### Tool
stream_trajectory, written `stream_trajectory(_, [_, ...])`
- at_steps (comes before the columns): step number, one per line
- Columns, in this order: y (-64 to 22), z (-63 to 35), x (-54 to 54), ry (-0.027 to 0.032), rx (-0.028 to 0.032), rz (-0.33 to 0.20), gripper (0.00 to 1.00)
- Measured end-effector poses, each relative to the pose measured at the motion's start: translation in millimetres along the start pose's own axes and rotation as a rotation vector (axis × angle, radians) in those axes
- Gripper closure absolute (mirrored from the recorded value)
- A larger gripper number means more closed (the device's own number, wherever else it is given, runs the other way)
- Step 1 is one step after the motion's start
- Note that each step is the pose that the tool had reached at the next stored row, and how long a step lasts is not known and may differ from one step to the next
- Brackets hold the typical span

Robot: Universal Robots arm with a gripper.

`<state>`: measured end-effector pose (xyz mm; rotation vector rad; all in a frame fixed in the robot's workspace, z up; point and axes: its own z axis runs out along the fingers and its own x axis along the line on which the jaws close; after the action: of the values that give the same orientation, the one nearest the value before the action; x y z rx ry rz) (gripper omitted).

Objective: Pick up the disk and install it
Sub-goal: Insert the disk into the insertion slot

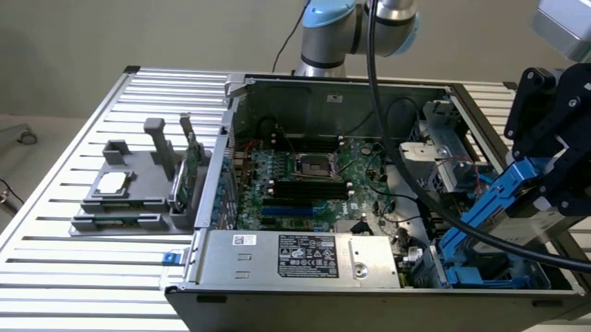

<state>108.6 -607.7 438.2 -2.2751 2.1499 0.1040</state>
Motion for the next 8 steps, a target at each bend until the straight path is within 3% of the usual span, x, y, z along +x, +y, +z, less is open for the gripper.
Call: stream_trajectory(8, [-0.5,2.8,-3.0,0.0004,0.0008,0.016,0.67])
